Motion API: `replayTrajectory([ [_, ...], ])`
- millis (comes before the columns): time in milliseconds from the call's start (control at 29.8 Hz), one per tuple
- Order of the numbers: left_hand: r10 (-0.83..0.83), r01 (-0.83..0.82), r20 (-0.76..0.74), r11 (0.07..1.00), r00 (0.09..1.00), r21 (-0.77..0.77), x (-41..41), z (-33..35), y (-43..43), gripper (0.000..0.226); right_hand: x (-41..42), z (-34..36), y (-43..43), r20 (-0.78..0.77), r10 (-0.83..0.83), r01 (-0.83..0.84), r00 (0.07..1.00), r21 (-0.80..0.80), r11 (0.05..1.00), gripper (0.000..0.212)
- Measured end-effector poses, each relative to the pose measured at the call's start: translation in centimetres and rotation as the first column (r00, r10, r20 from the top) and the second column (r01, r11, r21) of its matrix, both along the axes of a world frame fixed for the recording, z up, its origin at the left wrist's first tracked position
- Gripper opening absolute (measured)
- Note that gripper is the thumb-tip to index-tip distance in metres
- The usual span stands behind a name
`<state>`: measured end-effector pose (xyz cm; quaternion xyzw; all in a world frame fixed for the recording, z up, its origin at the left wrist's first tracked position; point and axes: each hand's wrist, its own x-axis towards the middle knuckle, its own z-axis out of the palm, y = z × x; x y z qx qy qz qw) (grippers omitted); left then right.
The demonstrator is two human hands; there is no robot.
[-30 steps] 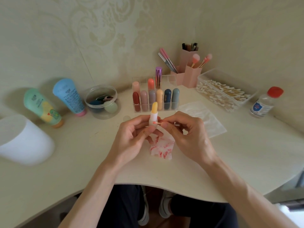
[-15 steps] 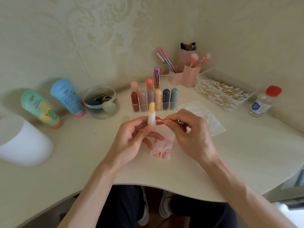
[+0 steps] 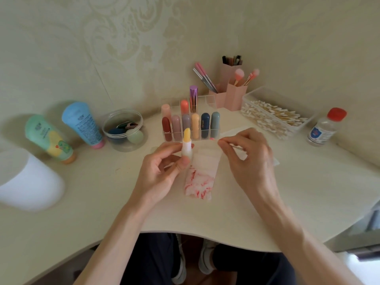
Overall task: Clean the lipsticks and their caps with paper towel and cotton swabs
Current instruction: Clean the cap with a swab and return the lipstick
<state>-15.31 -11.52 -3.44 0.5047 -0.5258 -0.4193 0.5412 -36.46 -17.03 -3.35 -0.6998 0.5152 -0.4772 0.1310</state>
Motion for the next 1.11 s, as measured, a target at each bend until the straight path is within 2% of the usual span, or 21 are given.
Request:
replayTrajectory([
  [134, 0.056, -0.057, 0.057, 0.998, 0.997, 0.012, -0.2, 0.3, 0.0, 0.033, -2.2, -0.5, -1.5, -0.206, -0.218, 0.232, 0.954, 0.048, 0.971, 0.014],
  [201, 0.054, -0.055, 0.079, 0.998, 0.995, 0.004, -0.6, 0.5, -0.1, 0.031, -2.9, -0.6, -1.8, -0.290, -0.254, 0.287, 0.923, 0.076, 0.955, 0.016],
  [402, 0.043, -0.042, 0.112, 0.999, 0.993, -0.014, -1.6, 1.3, -0.1, 0.024, -2.6, -0.9, -1.7, -0.395, -0.265, 0.326, 0.880, 0.094, 0.941, 0.024],
  [503, 0.048, -0.048, 0.109, 0.999, 0.993, -0.002, -2.2, 1.5, -0.5, 0.025, -2.3, -0.8, -1.6, -0.286, -0.231, 0.243, 0.930, 0.007, 0.970, 0.019],
  [603, 0.094, -0.096, 0.055, 0.995, 0.994, 0.035, -3.0, 1.4, -1.1, 0.031, -1.1, -0.3, -1.0, -0.107, 0.063, -0.057, 0.992, 0.055, 0.997, 0.016],
  [704, 0.138, -0.136, -0.023, 0.988, 0.990, 0.068, -3.6, 1.4, -1.2, 0.028, -0.4, -0.3, -0.5, 0.022, 0.288, -0.289, 0.957, 0.124, 0.949, 0.018],
  [871, 0.115, -0.097, -0.169, 0.989, 0.979, 0.113, -3.9, 2.0, -0.7, 0.025, 0.0, -0.3, -0.5, 0.150, 0.337, -0.360, 0.929, 0.161, 0.919, 0.033],
  [1006, 0.109, -0.087, -0.189, 0.989, 0.976, 0.120, -3.9, 2.4, -0.4, 0.045, 0.1, -0.2, -0.3, 0.212, 0.368, -0.402, 0.905, 0.149, 0.903, 0.023],
  [1106, 0.084, -0.065, -0.162, 0.991, 0.983, 0.120, -3.6, 2.3, -0.3, 0.050, 0.1, -0.1, -0.1, 0.248, 0.384, -0.428, 0.890, 0.159, 0.890, 0.018],
])
